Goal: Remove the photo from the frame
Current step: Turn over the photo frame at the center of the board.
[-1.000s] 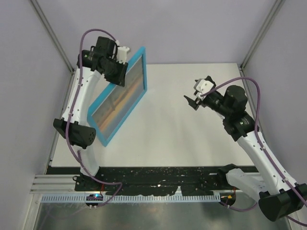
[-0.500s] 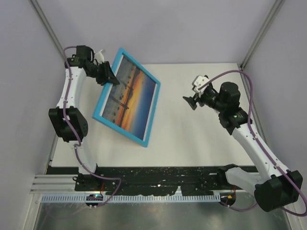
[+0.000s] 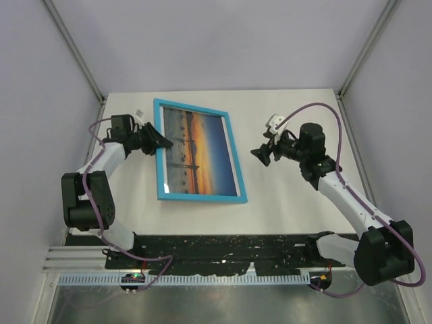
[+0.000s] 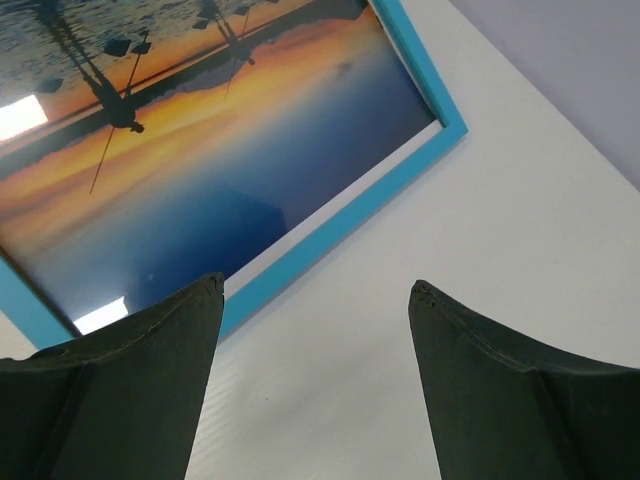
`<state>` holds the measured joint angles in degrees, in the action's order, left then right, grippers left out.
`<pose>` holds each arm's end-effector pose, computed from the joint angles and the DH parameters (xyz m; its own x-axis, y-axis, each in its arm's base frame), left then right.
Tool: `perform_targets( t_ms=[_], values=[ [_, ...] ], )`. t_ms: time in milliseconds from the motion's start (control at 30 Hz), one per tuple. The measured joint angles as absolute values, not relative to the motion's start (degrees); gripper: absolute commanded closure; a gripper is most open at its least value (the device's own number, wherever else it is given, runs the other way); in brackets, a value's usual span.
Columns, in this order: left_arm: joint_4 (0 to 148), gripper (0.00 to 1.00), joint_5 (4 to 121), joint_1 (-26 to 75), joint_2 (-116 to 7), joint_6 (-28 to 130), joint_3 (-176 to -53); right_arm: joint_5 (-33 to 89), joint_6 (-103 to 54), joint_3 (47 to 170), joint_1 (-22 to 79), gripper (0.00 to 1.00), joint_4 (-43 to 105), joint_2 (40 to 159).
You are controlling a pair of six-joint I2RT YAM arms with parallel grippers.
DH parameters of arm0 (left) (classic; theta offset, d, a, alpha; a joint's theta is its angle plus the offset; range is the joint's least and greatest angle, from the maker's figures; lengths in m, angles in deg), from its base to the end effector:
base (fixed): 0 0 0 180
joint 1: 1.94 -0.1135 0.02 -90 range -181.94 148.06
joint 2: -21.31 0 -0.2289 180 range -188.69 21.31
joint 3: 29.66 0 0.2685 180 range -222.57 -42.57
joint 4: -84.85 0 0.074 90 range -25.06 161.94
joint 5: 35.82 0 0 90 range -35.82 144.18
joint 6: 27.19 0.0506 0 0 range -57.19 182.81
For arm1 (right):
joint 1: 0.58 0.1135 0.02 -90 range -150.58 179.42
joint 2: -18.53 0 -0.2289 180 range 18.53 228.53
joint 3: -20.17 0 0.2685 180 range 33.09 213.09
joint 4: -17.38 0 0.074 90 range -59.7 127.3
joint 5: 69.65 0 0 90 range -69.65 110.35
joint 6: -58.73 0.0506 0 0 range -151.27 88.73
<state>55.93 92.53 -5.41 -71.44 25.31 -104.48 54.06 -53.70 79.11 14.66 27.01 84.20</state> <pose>0.3654 -0.0093 0.1765 -0.8067 -0.5272 -0.2670 -0.1449 0.6145 -0.7755 0.2857 0.1069 0.2579 0.0283 -0.3213 -0.9466 -0.7807 0.5842 -0.2216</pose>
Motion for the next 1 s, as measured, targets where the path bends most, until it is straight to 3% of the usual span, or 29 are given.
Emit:
perform_targets(
  t_ms=[167, 500, 1000],
  values=[
    [63.8, 1.00, 89.3, -5.4, -69.9, 22.1, -97.4, 57.4, -56.2, 76.5, 16.8, 0.21, 27.7, 85.9],
    [73.2, 1.00, 85.7, -5.4, -69.4, 20.2, -85.7, 54.9, -70.8, 72.8, 30.6, 0.19, 34.2, 86.1],
    [76.0, 1.00, 82.3, -1.7, -71.7, 19.7, -83.6, 43.8, -83.8, 71.7, 41.3, 0.16, 34.7, 92.3]
  ],
)
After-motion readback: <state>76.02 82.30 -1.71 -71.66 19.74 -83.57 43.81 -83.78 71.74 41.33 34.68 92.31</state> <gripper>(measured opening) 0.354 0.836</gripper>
